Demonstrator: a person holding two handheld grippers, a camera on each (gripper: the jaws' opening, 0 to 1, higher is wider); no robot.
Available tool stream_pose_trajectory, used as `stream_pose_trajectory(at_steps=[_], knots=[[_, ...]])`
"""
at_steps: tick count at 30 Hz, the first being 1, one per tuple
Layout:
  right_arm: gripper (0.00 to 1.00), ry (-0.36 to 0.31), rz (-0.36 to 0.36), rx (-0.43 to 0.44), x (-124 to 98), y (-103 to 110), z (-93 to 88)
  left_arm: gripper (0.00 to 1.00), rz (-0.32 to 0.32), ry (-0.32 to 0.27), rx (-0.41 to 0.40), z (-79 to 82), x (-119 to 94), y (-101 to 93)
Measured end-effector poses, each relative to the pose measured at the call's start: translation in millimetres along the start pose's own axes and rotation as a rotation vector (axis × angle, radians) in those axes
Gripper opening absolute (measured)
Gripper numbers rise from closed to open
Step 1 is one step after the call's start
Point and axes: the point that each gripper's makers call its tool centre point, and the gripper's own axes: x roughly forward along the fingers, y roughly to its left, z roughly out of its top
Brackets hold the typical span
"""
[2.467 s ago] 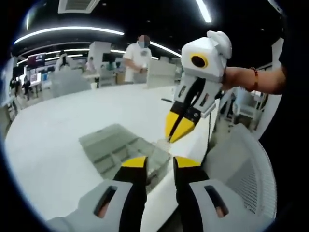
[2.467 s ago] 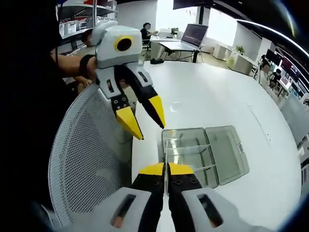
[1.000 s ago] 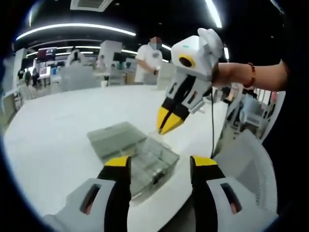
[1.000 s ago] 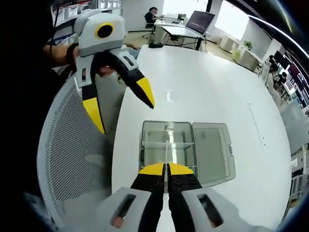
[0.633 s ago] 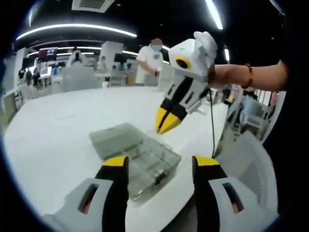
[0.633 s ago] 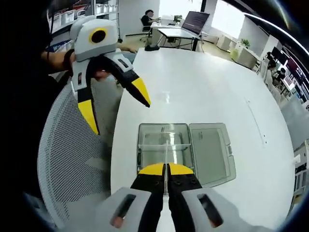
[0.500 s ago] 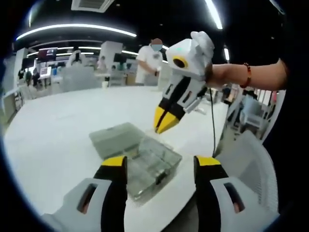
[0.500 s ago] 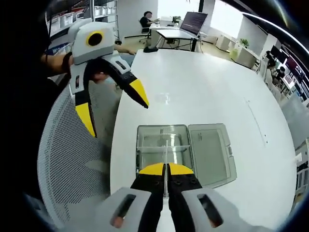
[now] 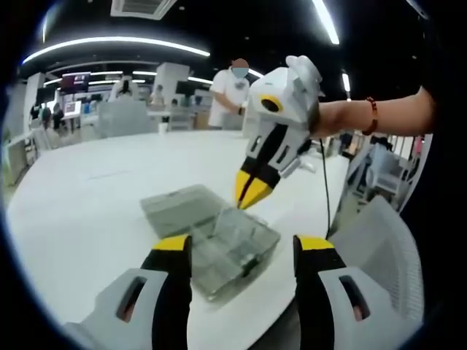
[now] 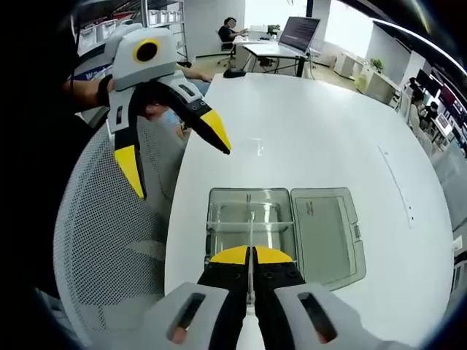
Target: Insert the divider into the dual guide fixture by aligning both edges with the guide slots and pushing it downward to the bottom, including one-sided entry, uneven engagement, binding, and posture correction.
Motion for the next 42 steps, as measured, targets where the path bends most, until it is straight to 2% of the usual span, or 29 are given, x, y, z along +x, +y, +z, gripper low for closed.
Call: stream_pose_trajectory(at_steps=[8,16,24,42], knots=[[0.00,0.029,0.017,-0.014,6.3,0.8,-5.6,0.55,0.008,0.002,-0.023,-2.8,-1.4,1.8],[0.00,0.029,0.030,-0.020,10.3,2.2,-6.9,0.55,0.011,-0.001,-0.032,-2.2,-0.4,2.6],[0.00,0.032,0.042,-0.071,11.5,3.9,-8.0,0.55,0.014,0.005,-0.039,-5.5,-3.6,5.7],[0.00,0.049,0.042,-0.043,20.2,2.1,-7.0,0.55,0.012,0.010,-0.044,-7.8,-3.0,5.4]])
